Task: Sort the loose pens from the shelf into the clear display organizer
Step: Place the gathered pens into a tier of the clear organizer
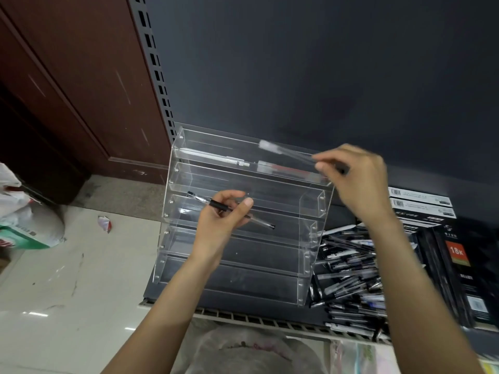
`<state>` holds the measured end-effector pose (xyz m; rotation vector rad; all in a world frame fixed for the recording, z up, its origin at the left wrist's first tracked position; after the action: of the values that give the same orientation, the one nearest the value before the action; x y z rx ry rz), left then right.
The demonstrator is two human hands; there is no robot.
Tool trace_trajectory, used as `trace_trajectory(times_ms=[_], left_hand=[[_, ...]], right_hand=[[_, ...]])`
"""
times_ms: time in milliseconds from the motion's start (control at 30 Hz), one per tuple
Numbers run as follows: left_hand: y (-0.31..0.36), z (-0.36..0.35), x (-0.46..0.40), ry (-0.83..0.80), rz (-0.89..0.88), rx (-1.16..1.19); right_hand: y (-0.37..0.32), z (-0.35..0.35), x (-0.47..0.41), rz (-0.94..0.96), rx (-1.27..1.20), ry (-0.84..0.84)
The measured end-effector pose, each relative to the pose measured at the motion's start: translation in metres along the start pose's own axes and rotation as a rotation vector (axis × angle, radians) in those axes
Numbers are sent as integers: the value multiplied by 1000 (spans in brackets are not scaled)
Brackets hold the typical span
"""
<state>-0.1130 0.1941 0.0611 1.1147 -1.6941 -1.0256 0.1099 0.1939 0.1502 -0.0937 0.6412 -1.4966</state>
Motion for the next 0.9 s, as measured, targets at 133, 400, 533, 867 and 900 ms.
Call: trace_trajectory(times_ms=[133, 400, 533, 867, 900], left_hand=[[-2, 10, 2, 37, 35, -90], [-3, 11, 5, 86, 23, -172], [-4, 15, 5, 81, 19, -151], [-5, 13, 2, 78, 35, -92], [-6, 12, 2, 79, 37, -91]], right_hand=[[27, -7, -23, 4, 203, -71], [28, -41, -40, 57, 471, -310], [29, -41, -42, 53, 474, -387], [7, -17, -22, 47, 233, -143], [-5, -13, -14, 75, 125, -94]])
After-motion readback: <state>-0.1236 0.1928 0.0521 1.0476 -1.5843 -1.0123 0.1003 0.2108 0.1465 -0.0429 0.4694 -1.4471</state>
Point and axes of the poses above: each hand's wrist, its own x-axis away from the middle knuckle, its own z-axis out of the back of the hand, y = z × x, the point moved 4 cm from there along -x, towards the middle knuckle, and after that the axes turned 5 degrees about -y, right-handed, at the moved point
